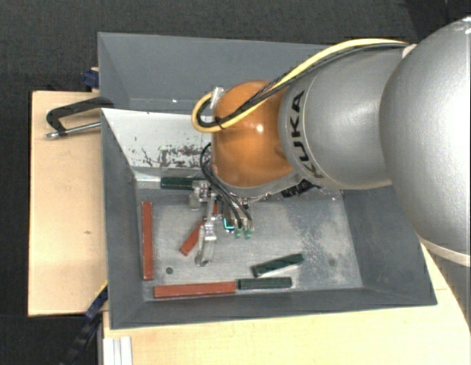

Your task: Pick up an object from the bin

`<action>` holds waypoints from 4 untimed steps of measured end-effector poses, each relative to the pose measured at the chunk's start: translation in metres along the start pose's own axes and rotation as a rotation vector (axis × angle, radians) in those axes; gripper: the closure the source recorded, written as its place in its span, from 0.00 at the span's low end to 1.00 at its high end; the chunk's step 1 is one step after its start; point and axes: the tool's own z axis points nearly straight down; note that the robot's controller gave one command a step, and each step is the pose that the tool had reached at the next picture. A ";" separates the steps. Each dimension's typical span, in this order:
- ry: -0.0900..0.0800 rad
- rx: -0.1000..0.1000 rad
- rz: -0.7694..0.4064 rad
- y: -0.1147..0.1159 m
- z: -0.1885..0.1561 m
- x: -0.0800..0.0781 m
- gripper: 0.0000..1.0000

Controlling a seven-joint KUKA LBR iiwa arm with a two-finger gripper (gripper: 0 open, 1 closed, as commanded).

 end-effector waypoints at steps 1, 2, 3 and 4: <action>-0.008 -0.002 0.002 -0.001 -0.004 -0.002 0.00; -0.013 -0.002 -0.126 -0.003 0.009 -0.005 0.00; -0.009 0.000 -0.432 -0.023 0.062 -0.028 1.00; -0.009 0.000 -0.432 -0.023 0.062 -0.028 1.00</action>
Offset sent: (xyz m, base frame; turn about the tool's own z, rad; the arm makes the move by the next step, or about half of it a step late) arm 0.0083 -0.0192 -0.0635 -0.4840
